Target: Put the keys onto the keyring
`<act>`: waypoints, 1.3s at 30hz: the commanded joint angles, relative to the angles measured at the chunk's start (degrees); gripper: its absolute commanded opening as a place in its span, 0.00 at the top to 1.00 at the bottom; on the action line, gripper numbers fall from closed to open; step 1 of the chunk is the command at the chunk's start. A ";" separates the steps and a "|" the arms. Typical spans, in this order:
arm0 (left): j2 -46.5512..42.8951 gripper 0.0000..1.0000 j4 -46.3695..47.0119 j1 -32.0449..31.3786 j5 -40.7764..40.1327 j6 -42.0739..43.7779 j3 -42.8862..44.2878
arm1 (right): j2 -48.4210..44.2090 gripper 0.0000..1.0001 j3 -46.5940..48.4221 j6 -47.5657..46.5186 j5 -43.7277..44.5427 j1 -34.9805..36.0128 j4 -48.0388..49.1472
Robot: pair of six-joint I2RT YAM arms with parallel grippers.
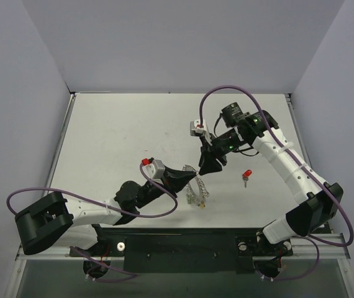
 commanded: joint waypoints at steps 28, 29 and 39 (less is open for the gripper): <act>-2.63 1.00 21.74 -0.15 0.08 -0.70 3.22 | 1.08 0.85 -4.01 5.38 -4.99 2.45 3.20; -2.72 1.00 21.83 -0.15 0.00 -0.61 3.22 | 1.16 0.85 -4.01 5.11 -4.90 2.54 3.11; -3.69 1.00 20.69 -0.15 -0.97 -0.35 2.52 | 0.20 1.00 -2.95 1.33 -3.85 2.72 -0.49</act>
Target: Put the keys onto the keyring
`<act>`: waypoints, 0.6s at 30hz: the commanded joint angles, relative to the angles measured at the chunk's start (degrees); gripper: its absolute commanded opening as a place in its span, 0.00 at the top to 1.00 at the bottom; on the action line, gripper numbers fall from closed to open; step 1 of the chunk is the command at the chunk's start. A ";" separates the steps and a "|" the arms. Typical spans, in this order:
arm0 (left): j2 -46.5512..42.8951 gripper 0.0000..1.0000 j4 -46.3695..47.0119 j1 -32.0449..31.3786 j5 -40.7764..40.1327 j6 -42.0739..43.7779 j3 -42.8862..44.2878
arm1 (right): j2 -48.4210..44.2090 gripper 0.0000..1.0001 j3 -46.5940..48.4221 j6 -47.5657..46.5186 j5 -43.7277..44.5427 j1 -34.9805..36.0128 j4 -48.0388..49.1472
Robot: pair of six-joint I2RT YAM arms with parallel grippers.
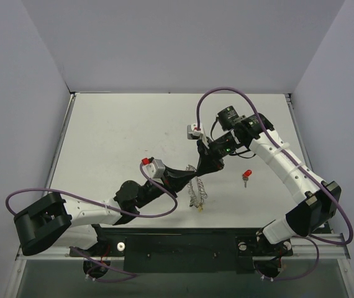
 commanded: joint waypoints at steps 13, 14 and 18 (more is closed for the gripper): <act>-13.92 0.62 -1.80 -0.07 0.41 0.52 0.39 | 2.63 1.00 9.15 -9.94 9.45 2.66 -19.23; -15.67 0.61 -3.58 0.02 0.41 1.66 0.30 | 3.33 1.00 10.20 -10.99 9.98 3.27 -21.42; -21.12 0.57 -20.34 0.02 4.09 8.84 2.66 | 5.18 1.00 13.80 -11.96 17.53 5.38 -26.96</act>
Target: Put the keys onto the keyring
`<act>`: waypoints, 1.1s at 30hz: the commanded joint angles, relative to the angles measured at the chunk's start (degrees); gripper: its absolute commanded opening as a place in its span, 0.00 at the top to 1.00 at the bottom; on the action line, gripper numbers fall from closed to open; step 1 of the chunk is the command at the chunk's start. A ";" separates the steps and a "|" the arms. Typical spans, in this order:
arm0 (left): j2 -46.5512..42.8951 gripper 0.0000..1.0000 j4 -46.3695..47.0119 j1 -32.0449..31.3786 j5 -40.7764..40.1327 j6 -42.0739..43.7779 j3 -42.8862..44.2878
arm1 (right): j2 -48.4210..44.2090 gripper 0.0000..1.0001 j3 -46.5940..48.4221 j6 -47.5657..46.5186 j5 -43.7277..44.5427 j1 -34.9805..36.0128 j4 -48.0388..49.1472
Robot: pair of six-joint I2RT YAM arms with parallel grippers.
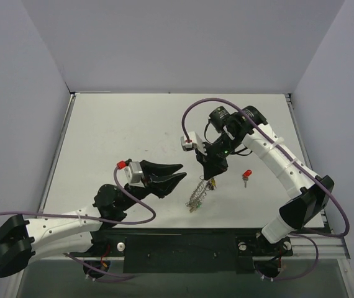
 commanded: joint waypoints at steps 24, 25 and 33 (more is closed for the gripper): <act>10.79 0.64 -17.30 0.02 8.35 28.25 11.39 | 5.78 1.00 8.72 -5.25 18.77 8.15 -18.58; 11.14 0.65 -16.86 0.02 8.52 27.81 11.31 | 5.95 1.00 8.64 -5.33 18.77 8.15 -18.58; 13.16 0.66 -14.22 -0.07 8.44 26.14 10.87 | 6.30 1.00 8.99 -5.60 17.36 8.15 -18.58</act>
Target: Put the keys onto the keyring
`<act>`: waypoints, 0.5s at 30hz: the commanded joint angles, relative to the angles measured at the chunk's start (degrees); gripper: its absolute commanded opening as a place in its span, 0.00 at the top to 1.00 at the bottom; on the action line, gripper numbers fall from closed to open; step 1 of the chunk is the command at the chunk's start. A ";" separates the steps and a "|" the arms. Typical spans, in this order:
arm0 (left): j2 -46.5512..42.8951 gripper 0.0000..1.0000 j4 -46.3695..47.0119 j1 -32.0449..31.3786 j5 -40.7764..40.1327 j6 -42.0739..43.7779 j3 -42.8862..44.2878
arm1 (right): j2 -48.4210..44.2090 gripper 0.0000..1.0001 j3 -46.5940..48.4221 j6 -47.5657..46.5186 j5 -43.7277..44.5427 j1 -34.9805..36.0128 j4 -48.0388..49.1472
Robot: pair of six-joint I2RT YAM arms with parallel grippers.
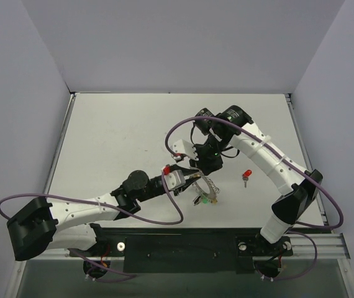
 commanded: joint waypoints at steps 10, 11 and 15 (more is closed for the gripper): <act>3.51 0.67 7.43 -0.22 -1.06 -1.58 2.04 | 0.36 1.00 1.25 -0.79 -2.60 0.19 -15.43; 3.60 0.67 7.43 -0.22 -1.06 -1.58 2.04 | 0.27 1.00 1.25 -0.79 -2.60 0.28 -15.43; 3.86 0.70 7.17 -0.22 -0.97 -1.49 2.04 | 0.18 1.00 1.34 -0.79 -3.04 0.19 -15.43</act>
